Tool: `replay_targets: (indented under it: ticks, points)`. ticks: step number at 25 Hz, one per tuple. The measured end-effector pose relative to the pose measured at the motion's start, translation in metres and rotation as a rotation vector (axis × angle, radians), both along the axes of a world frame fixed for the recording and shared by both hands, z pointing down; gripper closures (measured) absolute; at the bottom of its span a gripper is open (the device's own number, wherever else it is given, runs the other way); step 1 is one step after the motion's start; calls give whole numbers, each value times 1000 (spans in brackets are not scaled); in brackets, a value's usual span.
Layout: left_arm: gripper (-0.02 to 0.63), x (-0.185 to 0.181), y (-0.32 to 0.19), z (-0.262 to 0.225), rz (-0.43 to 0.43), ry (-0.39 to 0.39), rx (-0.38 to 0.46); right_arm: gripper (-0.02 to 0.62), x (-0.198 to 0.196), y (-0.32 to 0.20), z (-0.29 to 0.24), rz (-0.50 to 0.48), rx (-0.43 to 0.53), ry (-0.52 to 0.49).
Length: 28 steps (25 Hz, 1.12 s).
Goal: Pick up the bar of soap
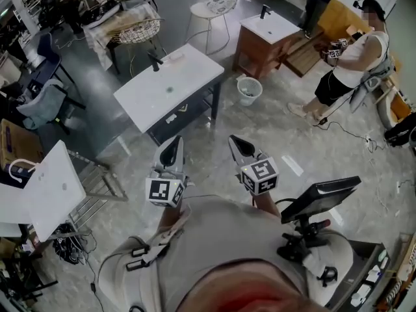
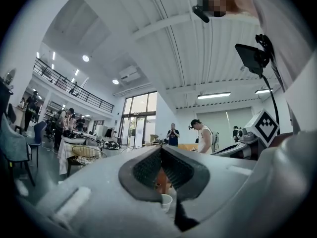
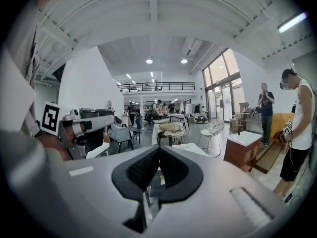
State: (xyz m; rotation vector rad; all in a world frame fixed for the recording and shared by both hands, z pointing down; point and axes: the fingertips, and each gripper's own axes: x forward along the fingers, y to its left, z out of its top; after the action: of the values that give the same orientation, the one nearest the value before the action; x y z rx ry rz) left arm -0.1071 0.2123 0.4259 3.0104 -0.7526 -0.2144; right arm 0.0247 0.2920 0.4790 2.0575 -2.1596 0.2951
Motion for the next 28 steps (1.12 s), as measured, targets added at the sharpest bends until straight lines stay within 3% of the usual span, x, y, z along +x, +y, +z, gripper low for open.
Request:
replay_targets:
  ticks: [13,19,28]
  points:
    - [606,-4,-111,15,42,-6,-55,594,4,-91,-5,65,-48,-14]
    - [606,-1,-153,16,100,1,-47,592,1,-126,-8,108,-46,-9]
    - [606,26,-185,7,227,35,-3,593,-5,-124,-7,208,-68,-9]
